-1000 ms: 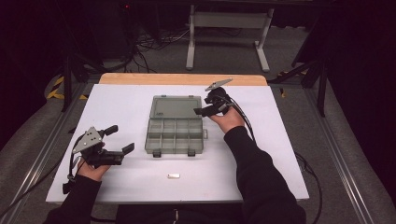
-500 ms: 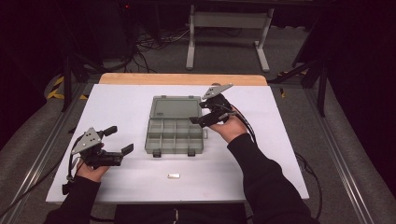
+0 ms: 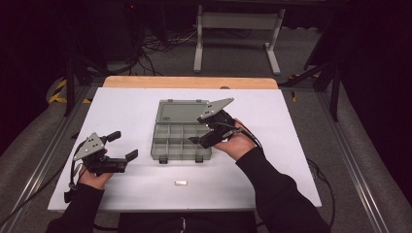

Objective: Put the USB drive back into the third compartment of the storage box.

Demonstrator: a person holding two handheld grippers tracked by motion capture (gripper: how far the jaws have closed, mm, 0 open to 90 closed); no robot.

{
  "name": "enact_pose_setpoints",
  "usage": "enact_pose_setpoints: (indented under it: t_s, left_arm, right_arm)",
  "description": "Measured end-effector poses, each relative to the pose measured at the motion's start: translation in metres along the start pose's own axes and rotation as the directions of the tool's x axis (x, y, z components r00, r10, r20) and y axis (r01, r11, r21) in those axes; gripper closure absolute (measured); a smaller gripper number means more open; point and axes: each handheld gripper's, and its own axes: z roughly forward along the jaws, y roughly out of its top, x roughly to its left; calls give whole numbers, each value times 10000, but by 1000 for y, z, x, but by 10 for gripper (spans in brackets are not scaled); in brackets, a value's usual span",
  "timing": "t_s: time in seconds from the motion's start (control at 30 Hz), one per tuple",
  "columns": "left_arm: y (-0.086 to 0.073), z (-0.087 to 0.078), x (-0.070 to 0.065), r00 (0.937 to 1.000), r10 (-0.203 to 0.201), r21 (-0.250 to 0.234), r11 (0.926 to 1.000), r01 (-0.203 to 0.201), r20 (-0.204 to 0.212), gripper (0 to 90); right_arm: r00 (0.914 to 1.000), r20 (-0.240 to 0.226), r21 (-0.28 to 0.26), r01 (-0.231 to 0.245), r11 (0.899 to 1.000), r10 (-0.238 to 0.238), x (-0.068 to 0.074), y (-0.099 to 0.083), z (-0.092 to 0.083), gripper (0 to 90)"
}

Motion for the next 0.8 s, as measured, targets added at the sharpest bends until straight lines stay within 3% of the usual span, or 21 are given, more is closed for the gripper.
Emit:
enact_pose_setpoints:
  t_s: [0.43, 0.8]
  left_arm:
    - [0, -2, 1, 10000, -67, -47, 10000, 67, -27, 45]
    - [0, -1, 1, 10000, -42, 10, 10000, 42, -51, 45]
  right_arm:
    - [9958, -650, -61, 635, 9980, -637, 33, -1, 7, 229]
    - [9904, -1034, 243, 949, 9952, -919, 47, -5, 17, 233]
